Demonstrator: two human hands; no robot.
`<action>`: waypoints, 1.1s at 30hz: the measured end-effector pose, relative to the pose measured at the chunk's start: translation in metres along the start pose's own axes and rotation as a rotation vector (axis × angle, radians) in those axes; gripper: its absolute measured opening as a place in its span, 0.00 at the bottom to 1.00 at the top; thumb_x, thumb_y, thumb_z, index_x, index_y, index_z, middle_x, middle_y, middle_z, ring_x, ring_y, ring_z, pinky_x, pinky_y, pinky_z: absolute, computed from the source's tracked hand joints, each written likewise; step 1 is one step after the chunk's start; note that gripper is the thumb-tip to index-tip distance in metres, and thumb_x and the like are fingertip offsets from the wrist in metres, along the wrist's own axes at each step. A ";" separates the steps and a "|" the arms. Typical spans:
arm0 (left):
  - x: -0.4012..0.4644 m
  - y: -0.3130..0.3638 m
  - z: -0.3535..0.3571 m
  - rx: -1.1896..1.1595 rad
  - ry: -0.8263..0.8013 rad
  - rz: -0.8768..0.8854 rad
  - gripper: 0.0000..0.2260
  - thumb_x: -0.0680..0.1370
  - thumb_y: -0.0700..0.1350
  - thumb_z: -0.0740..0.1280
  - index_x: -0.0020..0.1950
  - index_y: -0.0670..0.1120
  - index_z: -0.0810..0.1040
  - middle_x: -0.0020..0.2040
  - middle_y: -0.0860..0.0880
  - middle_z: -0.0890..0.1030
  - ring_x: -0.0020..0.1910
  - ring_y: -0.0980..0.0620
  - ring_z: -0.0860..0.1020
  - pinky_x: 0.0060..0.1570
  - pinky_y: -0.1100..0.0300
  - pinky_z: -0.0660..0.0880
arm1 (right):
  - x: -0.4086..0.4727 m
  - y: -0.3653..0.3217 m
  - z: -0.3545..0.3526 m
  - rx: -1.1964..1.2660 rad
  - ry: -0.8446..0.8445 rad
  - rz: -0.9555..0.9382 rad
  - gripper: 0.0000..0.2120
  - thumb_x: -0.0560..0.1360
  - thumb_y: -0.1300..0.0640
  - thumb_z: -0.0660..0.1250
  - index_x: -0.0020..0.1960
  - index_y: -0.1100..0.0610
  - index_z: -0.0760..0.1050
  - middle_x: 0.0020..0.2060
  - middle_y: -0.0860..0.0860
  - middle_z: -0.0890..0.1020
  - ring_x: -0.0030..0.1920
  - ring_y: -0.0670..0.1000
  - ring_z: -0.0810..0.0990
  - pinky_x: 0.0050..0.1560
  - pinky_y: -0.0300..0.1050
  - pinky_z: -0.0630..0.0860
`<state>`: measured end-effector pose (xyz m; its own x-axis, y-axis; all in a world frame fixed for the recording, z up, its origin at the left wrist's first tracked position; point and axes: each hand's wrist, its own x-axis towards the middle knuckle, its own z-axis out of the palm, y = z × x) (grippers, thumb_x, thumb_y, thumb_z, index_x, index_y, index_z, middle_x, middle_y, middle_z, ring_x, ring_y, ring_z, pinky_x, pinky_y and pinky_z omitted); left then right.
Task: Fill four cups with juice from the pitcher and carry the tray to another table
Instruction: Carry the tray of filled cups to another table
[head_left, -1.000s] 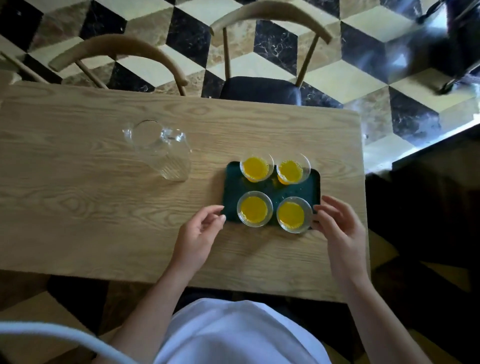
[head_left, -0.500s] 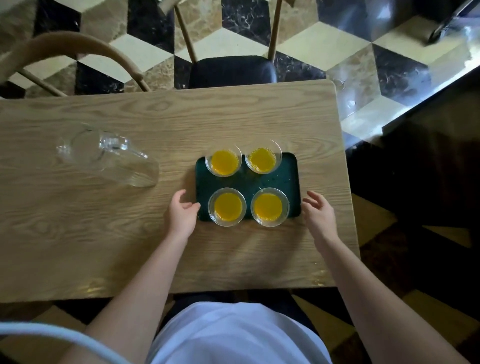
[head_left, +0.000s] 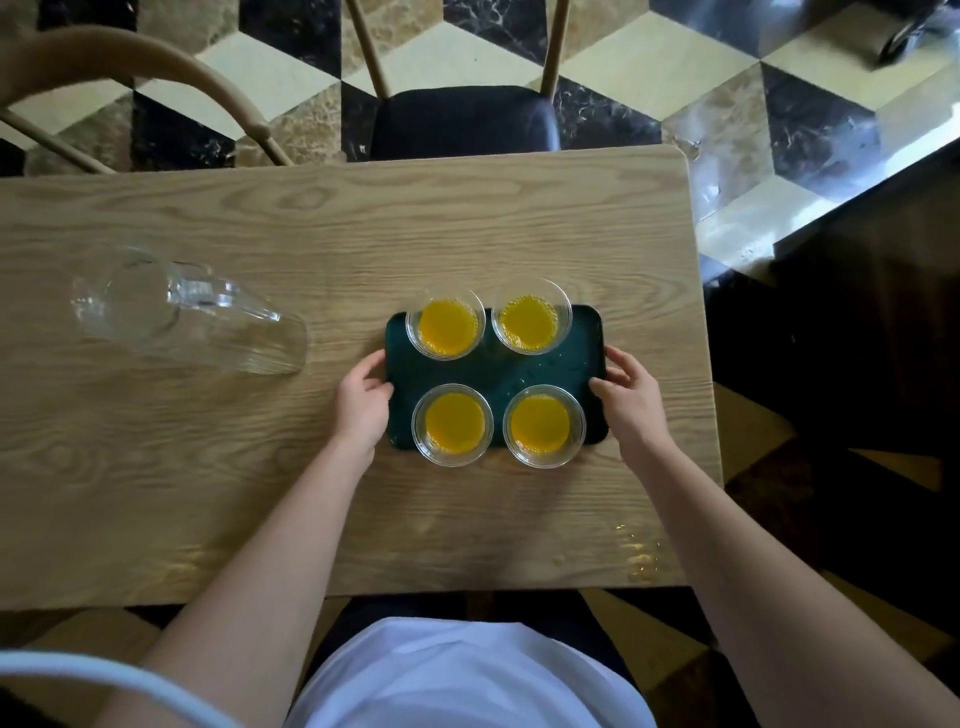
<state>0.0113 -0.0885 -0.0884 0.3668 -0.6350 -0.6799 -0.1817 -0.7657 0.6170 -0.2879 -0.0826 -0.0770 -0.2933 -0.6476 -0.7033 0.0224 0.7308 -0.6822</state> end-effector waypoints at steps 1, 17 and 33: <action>0.001 0.000 0.000 -0.011 -0.011 -0.014 0.25 0.82 0.33 0.61 0.76 0.52 0.71 0.68 0.43 0.78 0.67 0.45 0.76 0.69 0.45 0.73 | 0.000 0.000 0.002 0.020 0.009 0.006 0.27 0.78 0.71 0.62 0.74 0.53 0.70 0.58 0.54 0.81 0.54 0.51 0.83 0.39 0.37 0.81; -0.005 -0.005 -0.002 -0.113 -0.036 -0.037 0.30 0.81 0.27 0.59 0.77 0.53 0.69 0.74 0.45 0.74 0.72 0.47 0.73 0.64 0.55 0.74 | -0.008 0.001 0.010 0.131 0.079 0.033 0.32 0.76 0.79 0.54 0.72 0.55 0.73 0.58 0.53 0.82 0.55 0.49 0.83 0.43 0.37 0.82; -0.053 0.004 -0.038 -0.253 -0.152 0.004 0.29 0.81 0.26 0.58 0.77 0.50 0.69 0.67 0.51 0.77 0.67 0.44 0.77 0.61 0.44 0.77 | -0.047 -0.024 -0.025 0.095 -0.078 -0.041 0.29 0.77 0.77 0.57 0.70 0.54 0.76 0.59 0.55 0.83 0.59 0.56 0.83 0.45 0.45 0.82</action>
<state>0.0261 -0.0545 -0.0345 0.2221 -0.6603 -0.7174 0.0571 -0.7257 0.6857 -0.2988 -0.0641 -0.0221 -0.2206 -0.6940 -0.6853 0.1035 0.6820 -0.7240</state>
